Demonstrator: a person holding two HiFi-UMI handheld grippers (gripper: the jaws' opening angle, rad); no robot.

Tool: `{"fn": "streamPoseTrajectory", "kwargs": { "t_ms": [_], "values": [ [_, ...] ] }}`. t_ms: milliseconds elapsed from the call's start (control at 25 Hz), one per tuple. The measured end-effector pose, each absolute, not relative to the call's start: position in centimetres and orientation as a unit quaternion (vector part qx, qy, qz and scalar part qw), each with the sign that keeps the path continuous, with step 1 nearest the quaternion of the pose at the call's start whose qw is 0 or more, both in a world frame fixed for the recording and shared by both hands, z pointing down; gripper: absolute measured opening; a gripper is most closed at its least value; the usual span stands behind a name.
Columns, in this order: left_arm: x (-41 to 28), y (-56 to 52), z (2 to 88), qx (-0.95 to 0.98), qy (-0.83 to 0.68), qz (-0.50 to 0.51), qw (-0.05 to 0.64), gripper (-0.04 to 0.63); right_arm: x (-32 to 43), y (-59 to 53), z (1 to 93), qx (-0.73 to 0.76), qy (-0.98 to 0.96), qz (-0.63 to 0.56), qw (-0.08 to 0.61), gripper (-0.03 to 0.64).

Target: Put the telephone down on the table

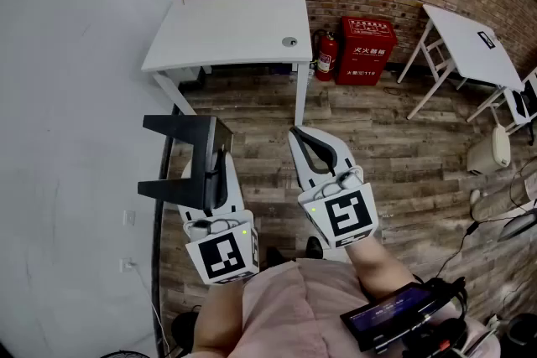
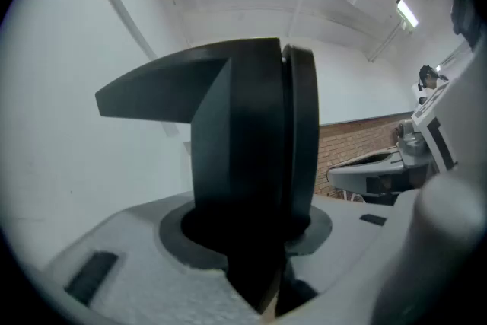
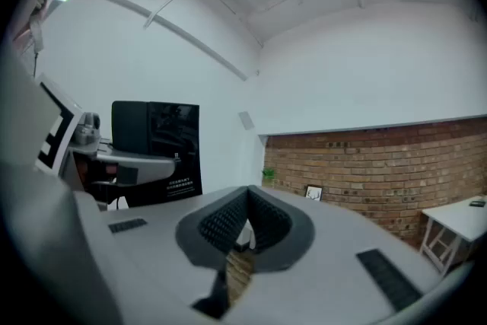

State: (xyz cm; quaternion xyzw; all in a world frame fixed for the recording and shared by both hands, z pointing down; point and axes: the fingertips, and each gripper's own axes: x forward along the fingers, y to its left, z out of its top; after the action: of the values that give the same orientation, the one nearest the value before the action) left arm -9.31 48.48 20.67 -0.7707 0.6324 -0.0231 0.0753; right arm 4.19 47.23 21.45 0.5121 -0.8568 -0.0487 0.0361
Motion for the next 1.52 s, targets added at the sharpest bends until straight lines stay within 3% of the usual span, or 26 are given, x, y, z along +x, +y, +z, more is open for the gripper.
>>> {"fn": "streamPoseTrajectory", "kwargs": {
  "t_ms": [920,1040,1200,1520],
  "values": [
    [-6.1,49.2,20.9,-0.817,0.572,-0.043,0.061,0.163,5.1,48.5,21.7,0.465,-0.885,-0.021,0.015,0.006],
    [-5.2,48.9,20.6,-0.844,0.531,-0.054,0.055,0.163,5.0,48.6,21.7,0.421,-0.907,-0.021,0.013,0.103],
    [-3.8,49.0,20.2,-0.884,0.462,-0.06,0.037,0.163,5.3,49.1,22.2,0.345,-0.938,-0.024,0.026,0.185],
    [1.5,50.4,17.5,-0.959,0.278,-0.054,0.017,0.161,6.9,49.1,21.0,0.198,-0.98,-0.017,0.023,0.252]
  ]
}}
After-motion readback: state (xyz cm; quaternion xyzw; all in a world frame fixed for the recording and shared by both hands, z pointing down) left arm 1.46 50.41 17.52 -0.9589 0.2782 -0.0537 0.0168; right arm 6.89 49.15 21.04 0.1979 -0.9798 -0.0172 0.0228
